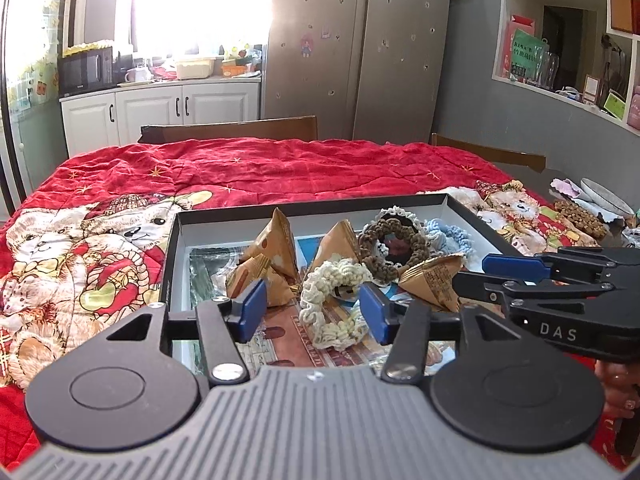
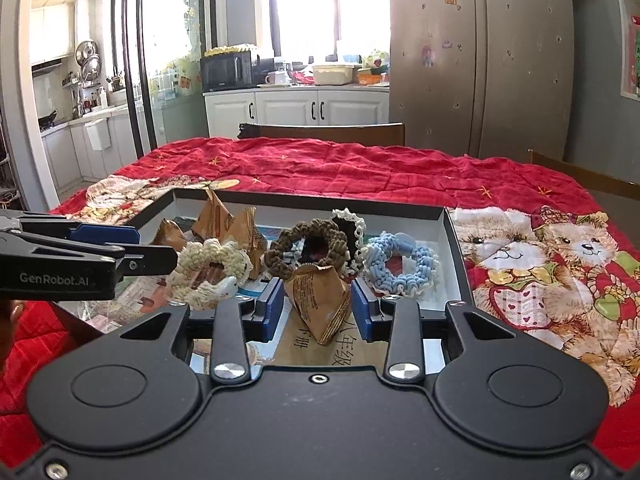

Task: Organize objects
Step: 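Withdraw both grippers from the box toward the binder clips on the quilt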

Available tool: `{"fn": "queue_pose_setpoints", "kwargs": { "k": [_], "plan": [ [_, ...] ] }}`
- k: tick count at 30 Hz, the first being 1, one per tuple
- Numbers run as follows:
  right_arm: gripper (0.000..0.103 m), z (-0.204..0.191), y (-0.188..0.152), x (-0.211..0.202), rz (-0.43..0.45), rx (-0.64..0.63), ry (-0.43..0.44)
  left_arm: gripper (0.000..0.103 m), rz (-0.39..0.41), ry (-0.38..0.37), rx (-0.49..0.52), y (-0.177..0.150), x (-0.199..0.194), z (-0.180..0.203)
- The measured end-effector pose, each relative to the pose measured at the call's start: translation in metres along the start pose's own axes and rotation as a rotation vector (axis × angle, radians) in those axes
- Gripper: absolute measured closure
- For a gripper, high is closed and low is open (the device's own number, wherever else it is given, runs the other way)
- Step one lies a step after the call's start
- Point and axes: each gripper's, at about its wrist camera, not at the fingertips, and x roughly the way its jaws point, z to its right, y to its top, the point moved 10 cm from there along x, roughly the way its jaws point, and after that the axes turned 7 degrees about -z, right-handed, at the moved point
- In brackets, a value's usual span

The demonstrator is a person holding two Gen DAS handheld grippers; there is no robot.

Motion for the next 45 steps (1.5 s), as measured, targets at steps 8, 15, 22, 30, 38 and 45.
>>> {"fn": "queue_pose_setpoints", "kwargs": {
  "k": [8, 15, 22, 30, 38, 45],
  "plan": [
    [0.065, -0.003, 0.005, -0.015, 0.024, -0.007, 0.004, 0.027, 0.031, 0.004, 0.009, 0.005, -0.015, 0.002],
    [0.063, -0.003, 0.008, -0.034, 0.048, -0.005, 0.009, 0.024, 0.055, 0.011, 0.012, 0.009, -0.03, 0.0],
    [0.061, -0.007, 0.01, -0.055, 0.076, -0.015, 0.016, 0.022, 0.081, 0.01, 0.018, 0.013, -0.045, 0.0],
    [0.059, -0.006, 0.007, -0.08, 0.099, -0.024, 0.017, 0.018, 0.109, 0.008, 0.032, 0.014, -0.062, 0.003],
    [0.058, -0.003, -0.001, -0.104, 0.111, -0.029, 0.012, 0.017, 0.124, -0.001, 0.041, 0.011, -0.076, 0.004],
    [0.056, 0.0, -0.007, -0.12, 0.115, -0.034, 0.011, 0.016, 0.133, -0.008, 0.051, 0.006, -0.088, 0.004]
  ]
}}
